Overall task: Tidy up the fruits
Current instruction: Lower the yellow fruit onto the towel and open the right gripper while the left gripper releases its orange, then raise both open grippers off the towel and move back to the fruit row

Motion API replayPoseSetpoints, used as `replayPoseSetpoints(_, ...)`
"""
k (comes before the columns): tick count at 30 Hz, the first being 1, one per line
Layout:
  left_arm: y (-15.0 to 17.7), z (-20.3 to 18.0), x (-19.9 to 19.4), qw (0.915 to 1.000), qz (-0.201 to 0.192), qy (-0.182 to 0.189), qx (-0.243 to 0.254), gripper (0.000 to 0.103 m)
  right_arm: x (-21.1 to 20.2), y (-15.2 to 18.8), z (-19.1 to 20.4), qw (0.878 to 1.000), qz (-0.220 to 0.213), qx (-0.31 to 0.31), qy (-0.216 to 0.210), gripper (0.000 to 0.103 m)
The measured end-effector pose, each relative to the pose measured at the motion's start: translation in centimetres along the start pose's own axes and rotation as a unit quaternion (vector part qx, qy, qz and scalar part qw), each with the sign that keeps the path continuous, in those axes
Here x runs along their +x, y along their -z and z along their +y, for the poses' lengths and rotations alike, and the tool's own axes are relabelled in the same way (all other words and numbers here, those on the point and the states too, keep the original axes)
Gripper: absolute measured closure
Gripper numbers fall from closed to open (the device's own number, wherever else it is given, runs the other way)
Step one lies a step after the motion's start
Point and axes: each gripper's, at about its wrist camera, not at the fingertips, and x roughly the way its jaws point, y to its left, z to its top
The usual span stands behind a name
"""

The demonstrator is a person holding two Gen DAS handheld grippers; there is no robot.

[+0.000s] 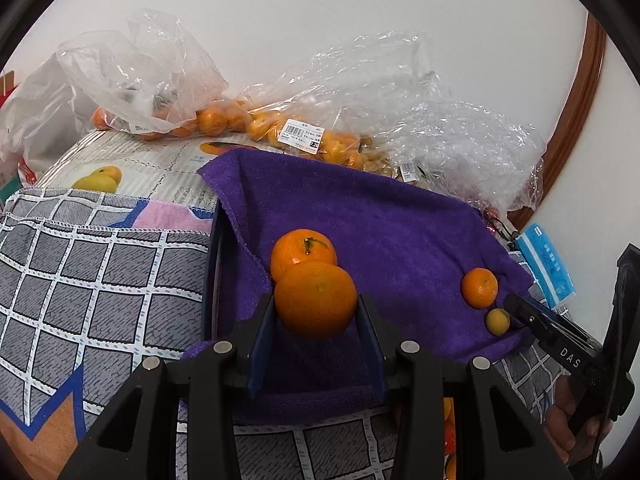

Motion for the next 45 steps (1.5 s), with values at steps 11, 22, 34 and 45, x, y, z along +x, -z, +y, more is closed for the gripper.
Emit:
replayPoseSetpoints(11,0.0,-0.2,0.1,1.0000,0.000,-0.002,0.003,0.064,-0.3,0.1,0.1,1.000,-0.008,-0.004,0.004,0.049)
replayPoseSetpoints(22,0.2,-0.6,0.2,0.9999,0.000,-0.003,0.012,0.059,-0.5,0.3,0.3,1.000,-0.010,0.002,-0.003,0.049)
replayPoseSetpoints(34,-0.1,-0.2,-0.8,0.9997,-0.022,0.014,-0.002,0.047,-1.2,0.3,0.2,1.000,-0.025,0.010,0.004,0.049)
replayPoseSetpoints(45,-0.2,-0.4,-2.0,0.9987,-0.050,0.008,0.002,0.045,-1.6,0.5,0.1,0.999,-0.035,0.010,-0.021,0.049)
